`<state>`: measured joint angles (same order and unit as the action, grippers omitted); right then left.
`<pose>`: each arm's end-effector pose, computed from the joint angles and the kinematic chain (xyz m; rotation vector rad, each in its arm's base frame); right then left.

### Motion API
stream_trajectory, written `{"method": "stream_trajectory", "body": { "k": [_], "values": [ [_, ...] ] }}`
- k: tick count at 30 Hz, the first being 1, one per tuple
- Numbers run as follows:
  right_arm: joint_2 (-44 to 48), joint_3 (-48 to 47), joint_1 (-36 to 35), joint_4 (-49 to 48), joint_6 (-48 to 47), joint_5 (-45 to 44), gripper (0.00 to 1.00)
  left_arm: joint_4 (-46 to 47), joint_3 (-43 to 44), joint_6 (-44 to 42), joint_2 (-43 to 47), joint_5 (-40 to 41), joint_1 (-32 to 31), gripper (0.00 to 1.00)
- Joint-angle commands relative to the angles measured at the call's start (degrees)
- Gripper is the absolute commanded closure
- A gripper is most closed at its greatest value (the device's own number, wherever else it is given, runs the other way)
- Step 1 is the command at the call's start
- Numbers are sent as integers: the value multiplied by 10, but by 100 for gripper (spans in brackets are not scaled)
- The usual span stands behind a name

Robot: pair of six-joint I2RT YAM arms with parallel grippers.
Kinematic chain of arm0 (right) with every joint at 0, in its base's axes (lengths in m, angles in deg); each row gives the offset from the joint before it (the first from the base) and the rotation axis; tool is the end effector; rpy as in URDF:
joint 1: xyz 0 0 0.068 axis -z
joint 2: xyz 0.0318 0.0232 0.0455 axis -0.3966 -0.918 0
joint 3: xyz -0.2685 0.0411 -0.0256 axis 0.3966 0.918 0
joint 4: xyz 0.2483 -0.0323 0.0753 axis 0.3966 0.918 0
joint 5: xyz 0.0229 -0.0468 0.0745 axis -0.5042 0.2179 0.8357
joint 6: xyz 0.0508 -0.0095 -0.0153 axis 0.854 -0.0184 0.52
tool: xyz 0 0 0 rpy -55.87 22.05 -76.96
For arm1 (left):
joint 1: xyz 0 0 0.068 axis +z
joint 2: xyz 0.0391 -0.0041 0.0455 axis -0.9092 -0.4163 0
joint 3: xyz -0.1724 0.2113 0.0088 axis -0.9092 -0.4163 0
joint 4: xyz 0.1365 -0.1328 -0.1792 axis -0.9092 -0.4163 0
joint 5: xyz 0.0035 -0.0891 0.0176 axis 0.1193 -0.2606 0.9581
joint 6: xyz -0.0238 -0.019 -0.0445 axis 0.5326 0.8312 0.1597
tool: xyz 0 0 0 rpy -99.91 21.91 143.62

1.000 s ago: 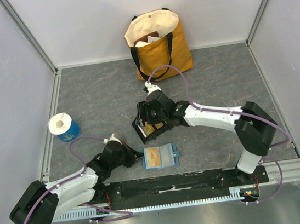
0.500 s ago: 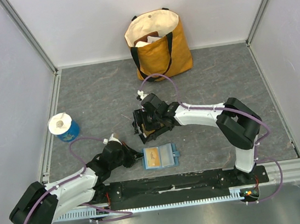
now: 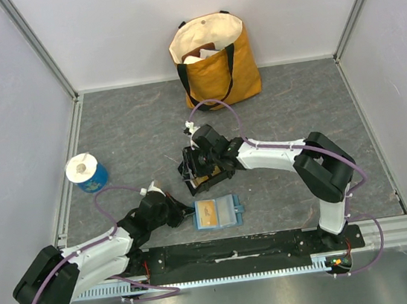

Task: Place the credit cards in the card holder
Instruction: Pick up the credit card from the storage box.

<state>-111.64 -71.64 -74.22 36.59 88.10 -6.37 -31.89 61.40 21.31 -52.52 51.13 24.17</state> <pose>0.2498 0.3191 0.1956 -0.4418 2.4910 0.9503 0.1135 -0.1037 0.1088 -0.6914 2.4452 -1.0730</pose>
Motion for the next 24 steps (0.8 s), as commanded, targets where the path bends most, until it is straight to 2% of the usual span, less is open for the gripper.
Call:
{"method": "stream_trajectory", "body": {
  "k": [1, 7, 9, 11, 15, 20, 24],
  "values": [
    [16, -5, 4, -25, 0, 16, 52, -36, -10, -18, -12, 20, -1, 98],
    [16, 1, 6, -25, 0, 16, 56, -32, -10, -19, -16, 18, -1, 98],
    [16, 2, 7, -24, -3, 9, 50, -31, -10, -18, -19, 17, -1, 98],
    [17, 1, 8, -21, -5, -9, 38, -30, -10, -18, -20, 17, -1, 98],
    [14, -11, 8, -10, -25, -36, 27, -30, -10, -18, -20, 17, -2, 98],
    [-19, -44, 8, 9, -39, -12, 23, -27, -10, -19, -23, 18, -1, 98],
    [-37, -53, 8, 1, -29, 31, 27, -24, -8, -19, -30, 17, -2, 98]
  ]
}}
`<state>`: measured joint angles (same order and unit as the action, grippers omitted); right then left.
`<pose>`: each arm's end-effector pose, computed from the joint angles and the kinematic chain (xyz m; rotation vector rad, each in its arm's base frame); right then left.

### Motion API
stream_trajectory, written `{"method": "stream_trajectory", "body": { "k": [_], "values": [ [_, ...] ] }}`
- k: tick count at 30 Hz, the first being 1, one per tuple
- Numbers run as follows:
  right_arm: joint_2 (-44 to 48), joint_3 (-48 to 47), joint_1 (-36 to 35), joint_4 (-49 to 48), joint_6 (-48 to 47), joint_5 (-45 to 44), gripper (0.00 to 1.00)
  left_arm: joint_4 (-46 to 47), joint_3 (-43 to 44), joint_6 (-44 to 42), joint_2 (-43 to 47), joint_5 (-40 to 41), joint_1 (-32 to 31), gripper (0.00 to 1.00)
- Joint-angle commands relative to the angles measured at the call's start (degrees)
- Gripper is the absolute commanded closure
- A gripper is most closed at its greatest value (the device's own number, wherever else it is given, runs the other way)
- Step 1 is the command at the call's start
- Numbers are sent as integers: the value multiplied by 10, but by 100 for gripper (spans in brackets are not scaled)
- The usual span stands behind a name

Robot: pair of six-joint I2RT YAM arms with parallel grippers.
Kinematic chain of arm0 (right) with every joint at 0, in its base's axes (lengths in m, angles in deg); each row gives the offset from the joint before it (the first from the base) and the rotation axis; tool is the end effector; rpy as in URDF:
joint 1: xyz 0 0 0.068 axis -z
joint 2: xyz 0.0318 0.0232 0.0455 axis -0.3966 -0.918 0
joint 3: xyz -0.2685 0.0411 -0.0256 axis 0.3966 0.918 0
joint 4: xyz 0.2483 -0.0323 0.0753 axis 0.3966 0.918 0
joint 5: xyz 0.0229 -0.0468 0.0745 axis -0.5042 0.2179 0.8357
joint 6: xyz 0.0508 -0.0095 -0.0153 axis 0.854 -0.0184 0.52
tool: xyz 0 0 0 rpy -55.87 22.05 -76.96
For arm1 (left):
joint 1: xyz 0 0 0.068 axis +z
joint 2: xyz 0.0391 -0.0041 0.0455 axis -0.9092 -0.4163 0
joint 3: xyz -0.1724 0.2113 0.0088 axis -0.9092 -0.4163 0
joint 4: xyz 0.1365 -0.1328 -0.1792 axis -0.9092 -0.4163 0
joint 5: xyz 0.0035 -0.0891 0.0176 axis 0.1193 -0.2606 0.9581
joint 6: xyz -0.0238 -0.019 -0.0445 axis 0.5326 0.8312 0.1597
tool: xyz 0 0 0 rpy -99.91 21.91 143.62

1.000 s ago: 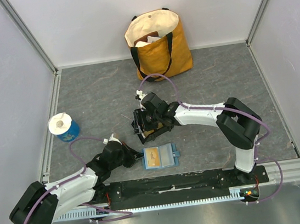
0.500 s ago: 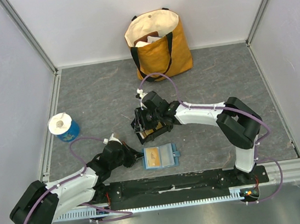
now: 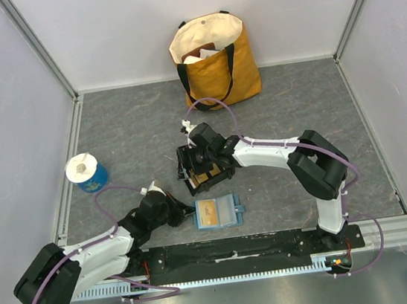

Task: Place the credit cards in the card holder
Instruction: Pick up the credit card from the storage box.

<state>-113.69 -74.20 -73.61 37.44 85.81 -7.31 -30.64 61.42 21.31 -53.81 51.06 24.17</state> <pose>0.2597 0.3234 0.1944 -0.4665 2.4756 0.9095 0.1146 -0.1047 0.1077 -0.6909 2.4463 -1.0737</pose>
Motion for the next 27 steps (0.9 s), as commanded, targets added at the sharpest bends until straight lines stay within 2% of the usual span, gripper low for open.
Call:
{"method": "stream_trajectory", "body": {
  "k": [1, 5, 14, 18, 19, 22, 25, 27],
  "values": [
    [-13, -22, 2, -17, -1, 46, 28, -36, -8, -19, -18, 15, -1, 98],
    [0, -13, 3, -28, 5, 47, 34, -34, -8, -19, -21, 15, -2, 98],
    [8, -11, 6, -28, 4, 70, 58, -26, -6, -19, -30, 13, -1, 98],
    [6, -12, 8, -26, 2, 69, 61, -26, -6, -19, -31, 13, -1, 98],
    [6, -12, 7, -25, 1, 61, 57, -25, -6, -19, -32, 12, -1, 98],
    [10, -11, 7, -20, -5, 28, 32, -26, -6, -19, -32, 13, -1, 98],
    [0, -21, 7, -4, -17, 13, 23, -26, -6, -19, -31, 13, -1, 98],
    [-11, -32, 7, 4, -20, 17, 21, -26, -7, -18, -31, 14, -1, 98]
  ]
}}
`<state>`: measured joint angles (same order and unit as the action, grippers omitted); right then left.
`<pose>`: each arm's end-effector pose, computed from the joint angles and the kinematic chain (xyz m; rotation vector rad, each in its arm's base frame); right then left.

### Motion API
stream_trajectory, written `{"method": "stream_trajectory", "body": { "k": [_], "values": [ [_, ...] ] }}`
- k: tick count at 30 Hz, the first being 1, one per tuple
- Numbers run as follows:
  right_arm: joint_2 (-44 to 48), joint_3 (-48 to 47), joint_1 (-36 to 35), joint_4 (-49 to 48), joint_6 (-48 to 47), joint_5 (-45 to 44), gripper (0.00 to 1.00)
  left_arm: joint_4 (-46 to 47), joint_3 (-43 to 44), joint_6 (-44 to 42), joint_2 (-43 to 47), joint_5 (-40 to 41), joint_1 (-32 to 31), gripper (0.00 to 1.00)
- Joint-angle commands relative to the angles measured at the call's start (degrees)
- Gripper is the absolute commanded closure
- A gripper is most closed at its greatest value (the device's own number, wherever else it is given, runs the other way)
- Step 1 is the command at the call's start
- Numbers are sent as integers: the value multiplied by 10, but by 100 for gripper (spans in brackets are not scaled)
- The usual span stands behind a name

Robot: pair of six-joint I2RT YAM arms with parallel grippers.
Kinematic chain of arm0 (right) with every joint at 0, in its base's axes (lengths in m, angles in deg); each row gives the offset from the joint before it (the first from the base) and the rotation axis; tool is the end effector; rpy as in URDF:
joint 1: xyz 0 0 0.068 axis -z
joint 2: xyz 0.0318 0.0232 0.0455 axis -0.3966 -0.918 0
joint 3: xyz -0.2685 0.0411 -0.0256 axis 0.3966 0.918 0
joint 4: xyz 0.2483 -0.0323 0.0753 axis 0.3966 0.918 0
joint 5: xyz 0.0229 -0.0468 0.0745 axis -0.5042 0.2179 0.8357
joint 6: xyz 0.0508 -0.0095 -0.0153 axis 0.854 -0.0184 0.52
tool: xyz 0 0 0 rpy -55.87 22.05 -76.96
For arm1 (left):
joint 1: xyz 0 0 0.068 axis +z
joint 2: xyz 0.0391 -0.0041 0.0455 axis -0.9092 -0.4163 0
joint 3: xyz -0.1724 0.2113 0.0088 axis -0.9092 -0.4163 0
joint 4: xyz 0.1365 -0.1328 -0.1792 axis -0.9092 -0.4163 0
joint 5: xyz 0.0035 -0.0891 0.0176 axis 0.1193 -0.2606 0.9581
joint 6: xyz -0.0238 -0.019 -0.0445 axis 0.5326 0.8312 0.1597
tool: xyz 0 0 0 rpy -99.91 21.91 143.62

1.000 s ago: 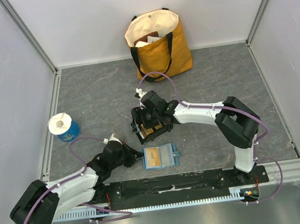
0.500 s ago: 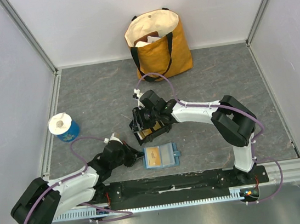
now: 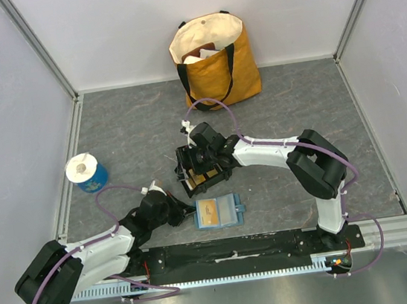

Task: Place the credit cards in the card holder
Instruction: Pick up the credit card from the storage box.

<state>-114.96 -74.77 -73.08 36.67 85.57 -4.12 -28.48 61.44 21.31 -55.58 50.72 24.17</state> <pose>0.2639 0.3253 0.1900 -0.4928 2.4838 0.9638 0.1164 -0.1065 0.1068 -0.6860 2.4438 -1.0855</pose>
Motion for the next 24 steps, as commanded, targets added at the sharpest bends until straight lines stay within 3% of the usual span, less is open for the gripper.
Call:
{"method": "stream_trajectory", "body": {
  "k": [1, 12, 18, 24],
  "values": [
    [-4, -30, 0, 16, -17, -16, 21, -47, -7, -18, -13, 17, -1, 98],
    [-33, -48, -14, 23, -16, -17, 26, -47, -6, -19, -13, 17, -1, 98],
    [-28, -46, -14, 24, -17, -24, 46, -47, -6, -19, -14, 15, -1, 98],
    [-15, -45, -14, 27, -19, -17, 54, -47, -6, -19, -13, 16, -1, 98]
  ]
}}
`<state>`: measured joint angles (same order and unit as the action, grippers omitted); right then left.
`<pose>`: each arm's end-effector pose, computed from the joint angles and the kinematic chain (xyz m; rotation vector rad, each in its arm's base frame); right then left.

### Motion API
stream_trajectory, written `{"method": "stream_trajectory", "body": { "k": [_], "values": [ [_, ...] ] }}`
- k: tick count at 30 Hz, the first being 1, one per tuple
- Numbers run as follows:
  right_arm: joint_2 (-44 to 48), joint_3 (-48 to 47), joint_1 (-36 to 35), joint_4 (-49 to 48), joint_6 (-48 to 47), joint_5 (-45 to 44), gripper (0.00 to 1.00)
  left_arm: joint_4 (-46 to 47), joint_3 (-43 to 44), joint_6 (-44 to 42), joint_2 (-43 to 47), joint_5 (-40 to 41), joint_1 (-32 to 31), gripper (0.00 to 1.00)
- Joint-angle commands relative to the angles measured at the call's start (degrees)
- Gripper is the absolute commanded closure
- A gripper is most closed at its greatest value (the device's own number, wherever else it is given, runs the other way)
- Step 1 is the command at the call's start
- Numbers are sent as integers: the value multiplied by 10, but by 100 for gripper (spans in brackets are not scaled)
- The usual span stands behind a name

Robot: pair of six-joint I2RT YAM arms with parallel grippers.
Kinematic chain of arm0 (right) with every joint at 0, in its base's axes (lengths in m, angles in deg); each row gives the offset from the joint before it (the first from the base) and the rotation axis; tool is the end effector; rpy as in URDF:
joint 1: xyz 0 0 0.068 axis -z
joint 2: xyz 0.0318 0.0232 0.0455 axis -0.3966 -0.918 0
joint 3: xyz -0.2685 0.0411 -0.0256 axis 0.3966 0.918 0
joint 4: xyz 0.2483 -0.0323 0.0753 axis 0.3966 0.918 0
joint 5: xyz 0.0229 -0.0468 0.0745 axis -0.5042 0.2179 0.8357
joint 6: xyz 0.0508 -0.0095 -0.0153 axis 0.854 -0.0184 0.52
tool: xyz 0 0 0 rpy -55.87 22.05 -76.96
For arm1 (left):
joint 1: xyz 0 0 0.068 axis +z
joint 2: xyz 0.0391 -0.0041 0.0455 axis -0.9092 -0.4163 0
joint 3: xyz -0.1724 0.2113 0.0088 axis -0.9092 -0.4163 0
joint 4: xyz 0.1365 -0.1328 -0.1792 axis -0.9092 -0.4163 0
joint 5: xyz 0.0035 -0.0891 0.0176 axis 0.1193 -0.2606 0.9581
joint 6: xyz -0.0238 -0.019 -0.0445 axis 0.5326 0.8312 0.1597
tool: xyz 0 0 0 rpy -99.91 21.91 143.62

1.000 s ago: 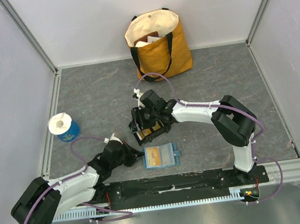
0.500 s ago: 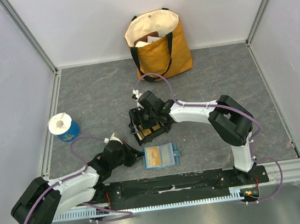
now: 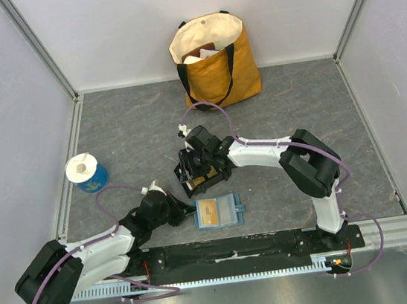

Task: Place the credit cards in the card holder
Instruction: Pick up the credit card from the storage box.

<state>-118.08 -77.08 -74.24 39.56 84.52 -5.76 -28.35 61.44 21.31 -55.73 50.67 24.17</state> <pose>0.2626 0.3356 0.1765 -0.5261 2.5346 0.8935 0.1164 -0.1066 0.1066 -0.6857 2.4446 -1.0859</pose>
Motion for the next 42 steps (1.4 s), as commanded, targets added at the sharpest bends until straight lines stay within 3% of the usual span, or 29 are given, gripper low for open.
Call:
{"method": "stream_trajectory", "body": {
  "k": [1, 4, 19, 24, 32, 33, 35, 42],
  "values": [
    [19, -21, -3, -1, -9, -1, 56, -49, -6, -19, -12, 17, -1, 98],
    [27, -21, -3, 1, -10, 2, 61, -49, -6, -19, -13, 17, -1, 98],
    [36, -21, -4, 1, -9, 20, 60, -43, 0, -24, -26, 12, -1, 98],
    [35, -24, -5, 2, -8, 29, 72, -42, 0, -24, -26, 11, 0, 98],
    [49, -19, -4, -1, -9, 30, 72, -42, 0, -24, -28, 15, -2, 98],
    [49, -15, -4, -1, -9, 25, 75, -41, 1, -24, -27, 16, -1, 98],
    [48, -11, -4, 1, -10, 25, 94, -41, 2, -25, -29, 16, -1, 98],
    [54, -4, -5, -8, -1, 39, 94, -40, 7, -28, -36, 15, -1, 98]
  ]
}}
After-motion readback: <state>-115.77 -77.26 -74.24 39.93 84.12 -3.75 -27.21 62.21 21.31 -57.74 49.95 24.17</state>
